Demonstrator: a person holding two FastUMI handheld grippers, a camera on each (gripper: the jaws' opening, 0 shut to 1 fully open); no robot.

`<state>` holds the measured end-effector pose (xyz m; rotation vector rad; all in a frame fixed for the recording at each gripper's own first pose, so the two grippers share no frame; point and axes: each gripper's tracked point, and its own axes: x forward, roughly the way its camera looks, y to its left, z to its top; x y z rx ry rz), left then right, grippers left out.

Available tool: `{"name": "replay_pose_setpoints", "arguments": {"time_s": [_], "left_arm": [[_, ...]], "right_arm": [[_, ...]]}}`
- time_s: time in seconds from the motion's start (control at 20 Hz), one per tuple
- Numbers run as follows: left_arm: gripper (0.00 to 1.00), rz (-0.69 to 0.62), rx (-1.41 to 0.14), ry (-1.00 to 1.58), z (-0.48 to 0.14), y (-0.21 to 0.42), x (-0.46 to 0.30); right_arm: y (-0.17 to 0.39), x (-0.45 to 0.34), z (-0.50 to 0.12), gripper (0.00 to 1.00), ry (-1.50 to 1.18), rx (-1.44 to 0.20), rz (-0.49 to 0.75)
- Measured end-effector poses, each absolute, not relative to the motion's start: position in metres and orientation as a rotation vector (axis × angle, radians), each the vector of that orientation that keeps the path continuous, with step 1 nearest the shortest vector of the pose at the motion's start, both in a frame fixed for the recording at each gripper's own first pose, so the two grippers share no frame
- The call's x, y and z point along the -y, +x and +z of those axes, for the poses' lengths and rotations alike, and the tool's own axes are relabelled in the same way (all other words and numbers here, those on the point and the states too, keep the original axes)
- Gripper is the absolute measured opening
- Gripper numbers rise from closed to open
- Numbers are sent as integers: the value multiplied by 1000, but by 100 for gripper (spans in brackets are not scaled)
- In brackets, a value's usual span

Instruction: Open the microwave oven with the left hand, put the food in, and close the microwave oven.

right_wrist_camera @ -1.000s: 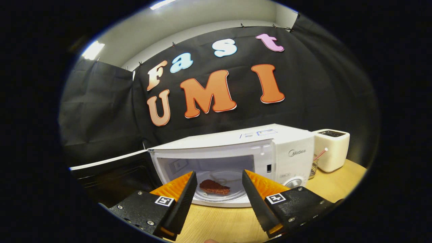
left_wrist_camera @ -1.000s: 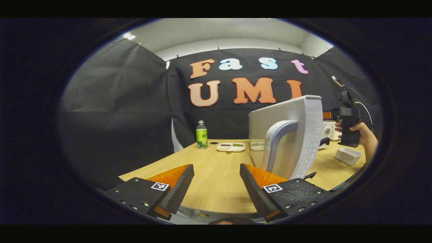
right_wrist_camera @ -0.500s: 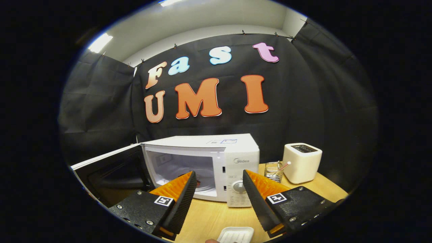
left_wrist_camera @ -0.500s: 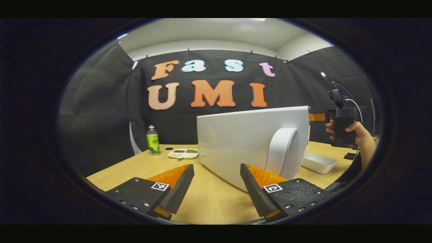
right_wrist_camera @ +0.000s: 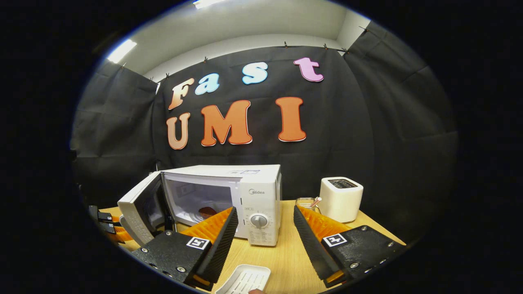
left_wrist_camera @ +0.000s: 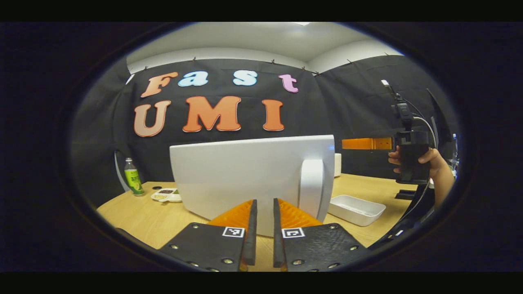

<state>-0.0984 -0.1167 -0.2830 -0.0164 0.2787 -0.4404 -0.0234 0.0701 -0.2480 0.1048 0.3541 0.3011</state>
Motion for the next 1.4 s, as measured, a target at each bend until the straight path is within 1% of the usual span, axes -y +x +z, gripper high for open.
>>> {"name": "replay_pose_setpoints", "arguments": {"time_s": [0.05,0.1,0.2,0.35,0.4,0.45,0.65,0.7,0.75,0.8,1.05,1.1,1.15,1.2,1.35,1.4], "left_arm": [[16,-443,-290,-23,-288,-92,124],[7,-444,-296,-29,-290,-85,129],[4,-460,-317,-62,-298,-72,144],[5,-455,-348,-54,-311,-51,163],[2,-455,-351,-39,-316,-45,170],[5,-456,-354,-30,-319,-36,177],[5,-437,-383,-13,-337,1,198],[7,-427,-393,-16,-341,9,201],[3,-419,-398,-19,-345,16,203],[5,-405,-400,-17,-347,24,204],[5,-351,-409,-13,-357,54,211],[7,-339,-417,-4,-361,60,211],[5,-341,-424,-8,-362,64,215],[0,-347,-420,-17,-361,63,220],[0,-335,-419,-2,-363,65,224],[1,-311,-418,17,-366,70,222]], "right_arm": [[-24,-64,-248,86,101,-349,292],[-26,-59,-248,86,96,-350,285],[-28,-51,-250,86,93,-354,279],[-31,-39,-253,86,90,-359,261],[-32,-36,-255,86,90,-363,256],[-33,-33,-257,86,90,-370,253],[-39,-19,-260,86,92,-383,235],[-40,-15,-259,86,92,-380,228],[-41,-11,-258,86,92,-380,223],[-42,-8,-259,86,90,-379,216],[-44,6,-261,86,84,-385,191],[-45,7,-263,86,87,-390,191],[-45,8,-264,86,91,-396,188],[-46,9,-265,86,96,-398,186],[-46,11,-267,86,96,-402,179],[-46,13,-267,86,94,-403,173]]}}
